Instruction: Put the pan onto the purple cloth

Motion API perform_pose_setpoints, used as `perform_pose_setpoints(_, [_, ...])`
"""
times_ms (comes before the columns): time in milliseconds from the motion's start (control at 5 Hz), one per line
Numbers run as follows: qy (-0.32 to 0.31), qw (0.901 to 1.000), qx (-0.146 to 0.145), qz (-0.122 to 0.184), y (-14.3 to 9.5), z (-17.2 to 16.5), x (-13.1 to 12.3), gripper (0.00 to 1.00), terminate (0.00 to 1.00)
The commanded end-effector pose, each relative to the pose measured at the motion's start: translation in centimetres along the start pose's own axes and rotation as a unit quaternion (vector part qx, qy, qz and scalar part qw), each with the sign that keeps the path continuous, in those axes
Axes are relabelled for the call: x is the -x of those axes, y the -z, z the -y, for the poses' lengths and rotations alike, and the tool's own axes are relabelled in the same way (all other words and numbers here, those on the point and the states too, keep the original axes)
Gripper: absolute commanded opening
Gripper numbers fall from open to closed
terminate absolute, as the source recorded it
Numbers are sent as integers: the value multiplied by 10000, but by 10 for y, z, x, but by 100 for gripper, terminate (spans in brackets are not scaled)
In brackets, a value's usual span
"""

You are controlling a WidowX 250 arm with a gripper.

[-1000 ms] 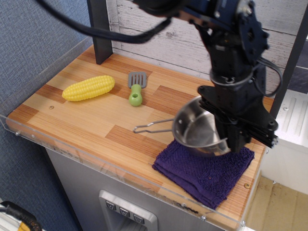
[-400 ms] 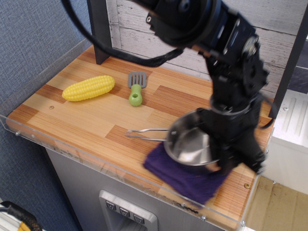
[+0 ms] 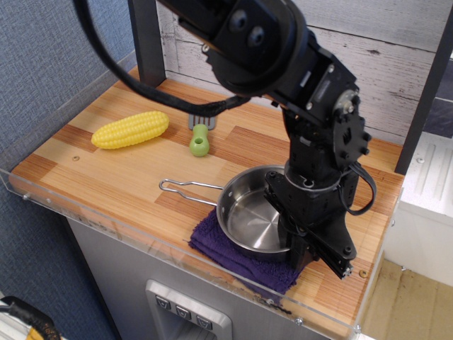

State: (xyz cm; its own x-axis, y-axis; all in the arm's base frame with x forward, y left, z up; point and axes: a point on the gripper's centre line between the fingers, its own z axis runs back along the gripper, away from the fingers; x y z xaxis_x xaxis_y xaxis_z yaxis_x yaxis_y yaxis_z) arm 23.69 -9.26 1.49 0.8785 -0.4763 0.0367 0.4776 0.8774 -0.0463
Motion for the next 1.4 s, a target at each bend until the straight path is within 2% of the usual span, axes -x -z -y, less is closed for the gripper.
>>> perform_pose_setpoints(0, [-575, 9928, 996, 329, -34, -13, 23, 100, 0])
perform_pose_setpoints(200, [-637, 9870, 1193, 870, -82, -25, 12, 100, 0])
perform_pose_setpoints(400, [-713, 9819, 1263, 1214, -132, -35, 5, 100, 0])
perform_pose_setpoints(600, [-838, 9827, 871, 1400, -183, -41, 4, 100, 0])
perform_pose_setpoints(800, [-1539, 9803, 158, 1231, -216, -48, 8, 100, 0])
perform_pose_setpoints(1000, [-2315, 9650, -101, 1233, -232, -58, 19, 100, 0])
perform_pose_setpoints(1200, [-2785, 9552, -194, 983, -232, -65, 27, 100, 0])
